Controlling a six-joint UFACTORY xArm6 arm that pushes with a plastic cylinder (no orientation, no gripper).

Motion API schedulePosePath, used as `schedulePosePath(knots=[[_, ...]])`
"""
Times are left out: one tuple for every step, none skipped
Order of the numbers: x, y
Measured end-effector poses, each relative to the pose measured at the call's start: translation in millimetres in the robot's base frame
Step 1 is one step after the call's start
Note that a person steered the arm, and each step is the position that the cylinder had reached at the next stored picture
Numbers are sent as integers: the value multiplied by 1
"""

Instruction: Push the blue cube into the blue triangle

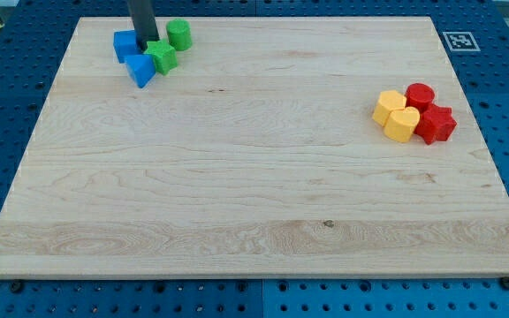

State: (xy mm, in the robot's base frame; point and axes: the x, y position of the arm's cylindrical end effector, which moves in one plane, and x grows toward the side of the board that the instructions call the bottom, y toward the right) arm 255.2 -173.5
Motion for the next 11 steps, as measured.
schedulePosePath(knots=[[-57, -10], [-64, -35], [-40, -42], [-3, -30], [37, 2], [43, -14], [33, -53], [68, -36], [108, 13], [118, 35], [74, 10]])
